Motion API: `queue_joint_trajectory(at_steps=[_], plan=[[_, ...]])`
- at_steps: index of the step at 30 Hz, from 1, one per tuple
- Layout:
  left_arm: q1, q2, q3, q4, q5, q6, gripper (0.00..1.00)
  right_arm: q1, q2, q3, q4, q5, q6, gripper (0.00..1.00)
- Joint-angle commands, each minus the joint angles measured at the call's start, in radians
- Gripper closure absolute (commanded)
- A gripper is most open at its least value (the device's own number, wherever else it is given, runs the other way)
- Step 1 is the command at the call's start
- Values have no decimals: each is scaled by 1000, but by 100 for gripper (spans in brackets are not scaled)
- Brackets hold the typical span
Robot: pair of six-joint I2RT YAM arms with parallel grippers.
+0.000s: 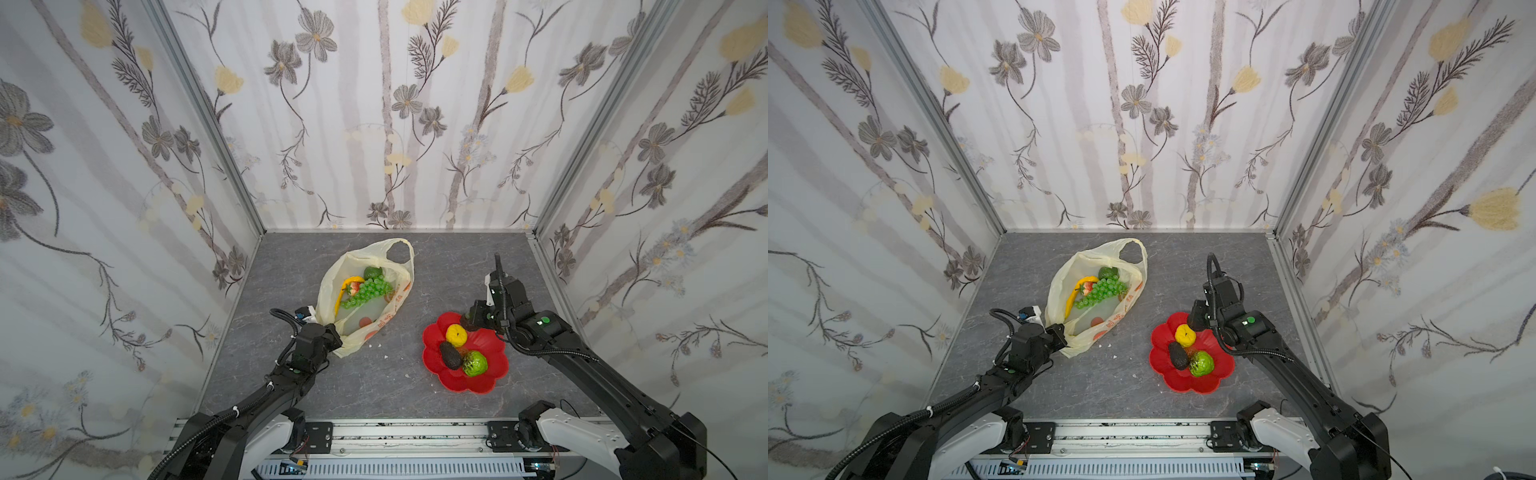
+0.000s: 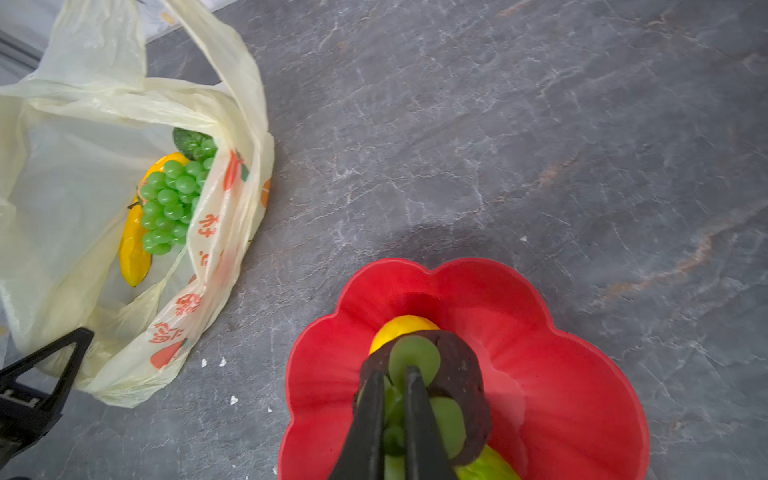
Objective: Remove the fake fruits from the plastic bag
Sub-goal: 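Lift the fig out and carry it over the red plate, then lower the fig beside the yellow fruit and open the right gripper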
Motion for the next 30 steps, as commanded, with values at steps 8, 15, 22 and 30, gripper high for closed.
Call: queue_joint_trajectory(at_steps=[8,15,22,30], plan=[[2,0,9,24,1,4,100,-85,-64,-151,29,-26,58,98],[3,1,9,24,0,5,100,-85,-49,-219,94,-76,72,98],[2,4,9,26,-1,5,100,-67,-49,-259,117,-117,82,96],[2,8,9,27,-1,5,100,-13,-49,-272,149,-124,98,96]])
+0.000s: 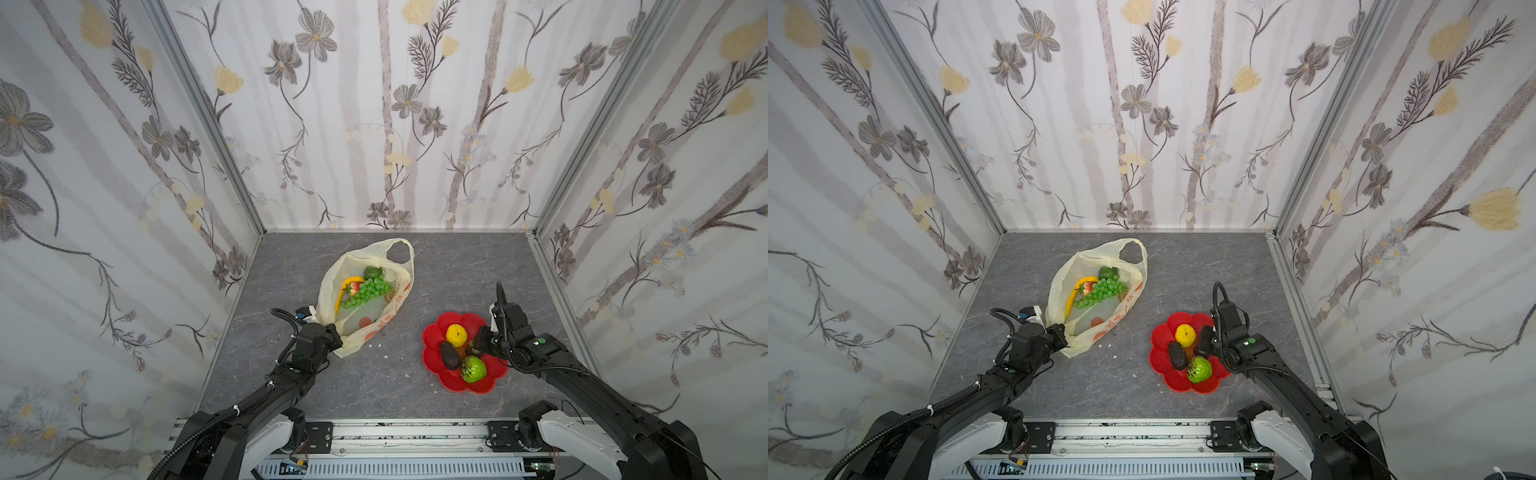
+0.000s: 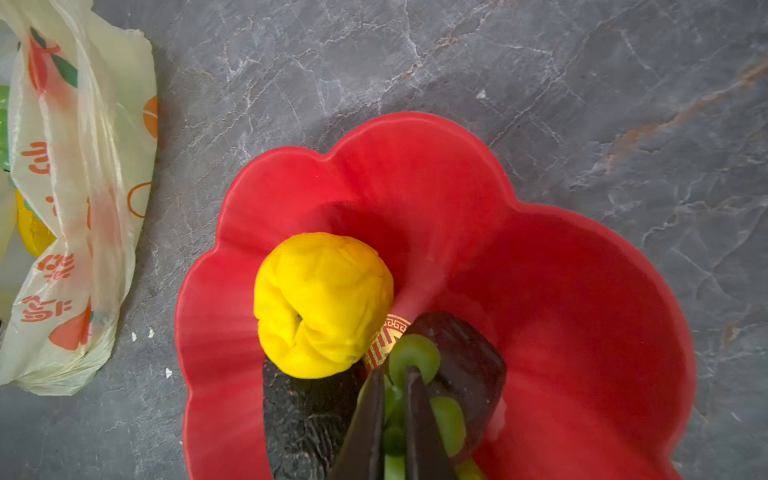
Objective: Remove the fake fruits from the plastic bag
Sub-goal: 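Lower the fig beside the yellow fruit and open the right gripper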
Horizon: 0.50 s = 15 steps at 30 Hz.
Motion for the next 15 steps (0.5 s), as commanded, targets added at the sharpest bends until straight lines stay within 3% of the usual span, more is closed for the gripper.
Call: queue_joint_trajectory(at_steps=[1,15], plan=[[2,3,7,26,-8,2,100,16,2,-3,54,-11,19,96],[2,2,7,26,-6,2,100,81,5,-7,79,-17,51,95]])
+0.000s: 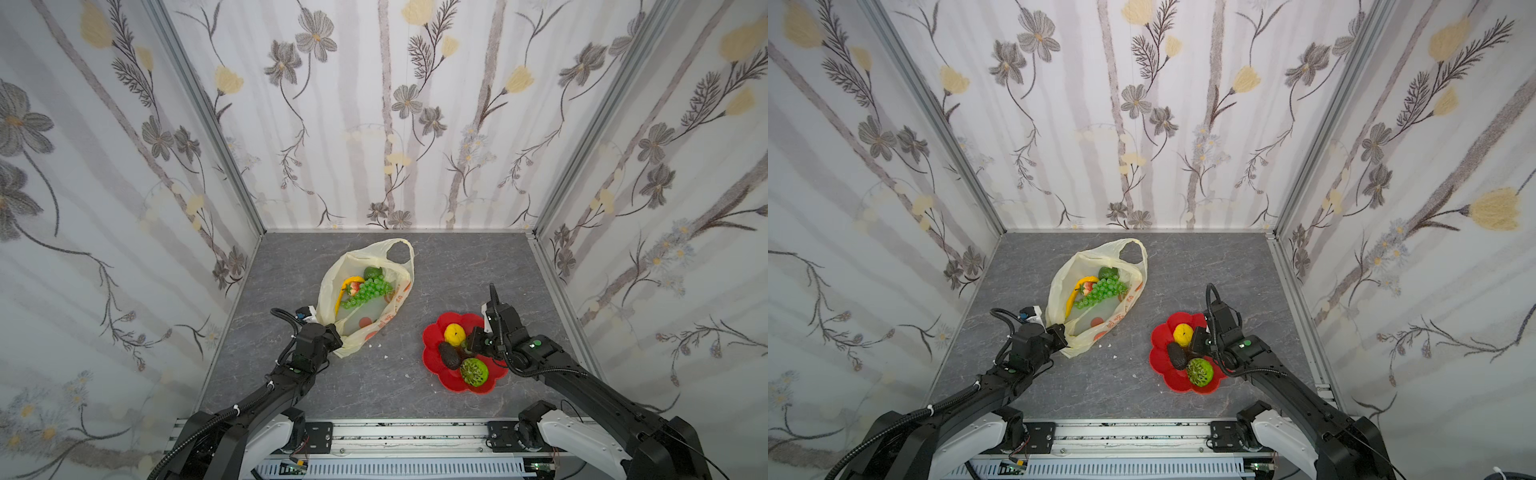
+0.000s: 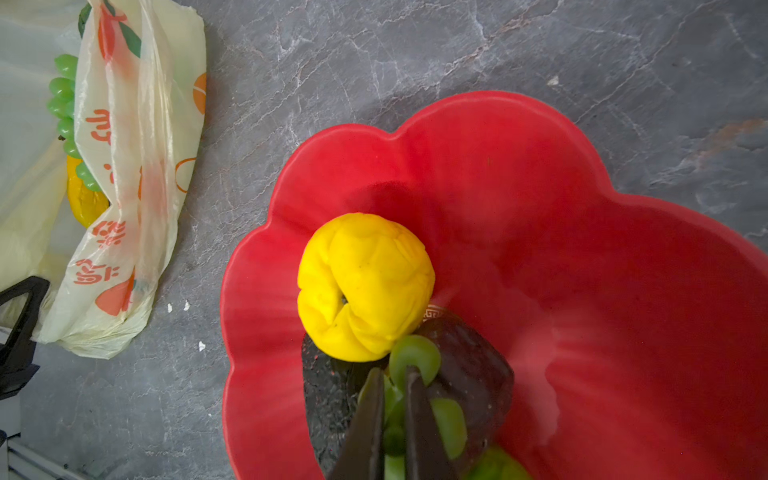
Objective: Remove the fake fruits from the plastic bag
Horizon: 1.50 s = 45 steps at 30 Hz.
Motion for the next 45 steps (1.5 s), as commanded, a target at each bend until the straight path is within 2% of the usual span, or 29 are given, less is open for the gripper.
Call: queue_joint_trajectory(at_steps=[1,6,14,23,33,35,39,43,45], plan=[[1,0,7,26,-7,2,100,10,6,-5,43,1,22,95],[2,0,7,26,-7,2,100,14,25,-8,53,1,23,91],[2,-2,7,26,-10,2,100,15,31,-7,46,16,22,77],[2,-2,6,26,-11,2,100,14,31,18,23,37,11,66],[2,3,6,24,0,-7,100,60,55,167,-42,158,-30,56],[2,-5,-2,20,7,-31,100,85,81,233,-22,166,-41,55],[11,-66,-23,-21,-3,-163,100,164,174,350,68,165,-43,52],[9,-136,-31,-65,22,-224,100,281,367,531,143,163,-57,49],[8,-176,-17,-151,17,-225,100,319,493,632,147,161,-70,48]])
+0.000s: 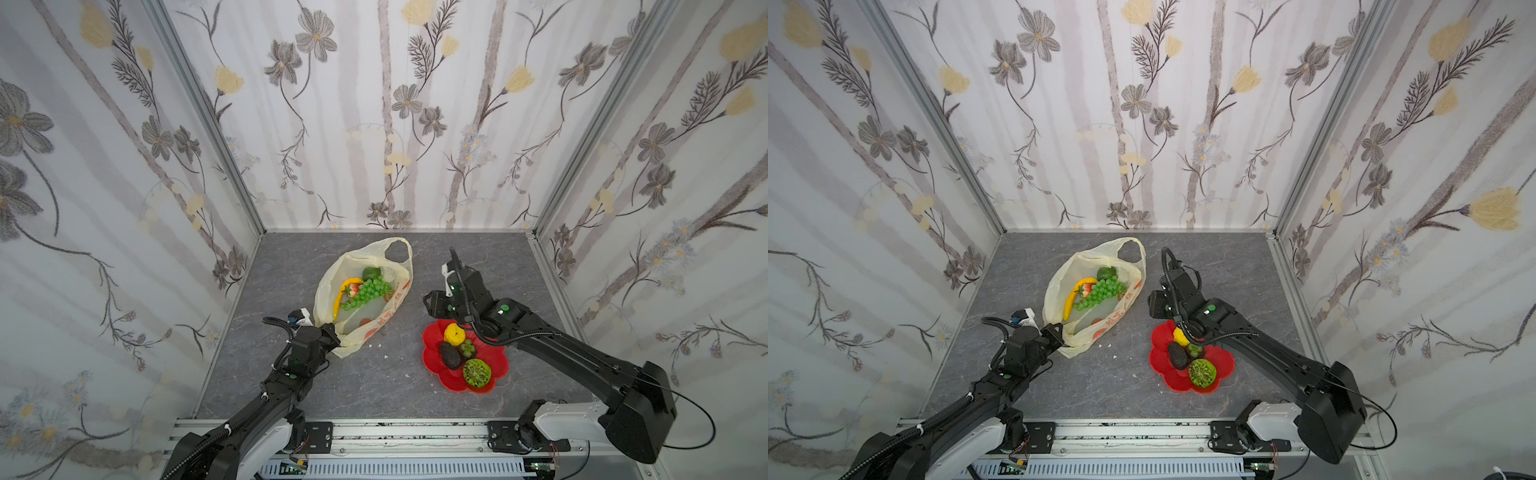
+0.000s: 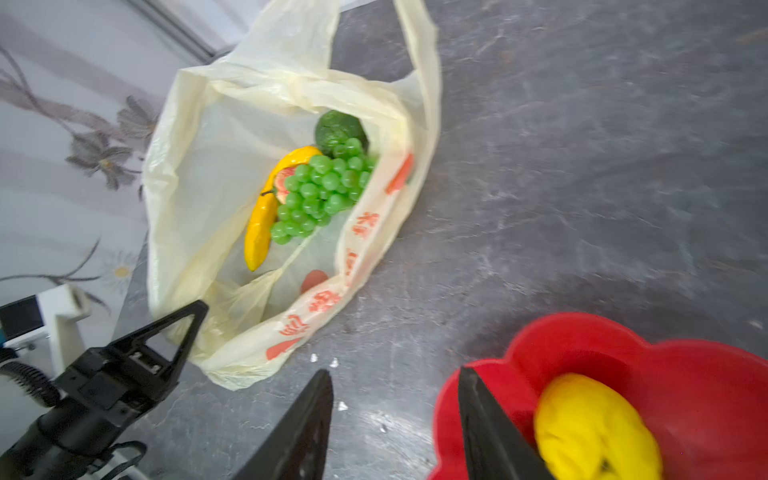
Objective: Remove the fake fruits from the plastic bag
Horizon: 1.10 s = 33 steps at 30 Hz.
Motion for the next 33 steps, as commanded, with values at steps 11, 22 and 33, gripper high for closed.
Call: queue_joint_trajectory(at_steps=[11,22,33], plan=[[-24,-262,-16,-360,101,-163,100,80,606,538,-12,-105,-102,45],[-62,-336,26,-548,155,-170,100,76,897,870,-120,-55,-144,43],[-94,-505,10,-651,72,-214,100,68,1076,1118,-212,40,-170,40]])
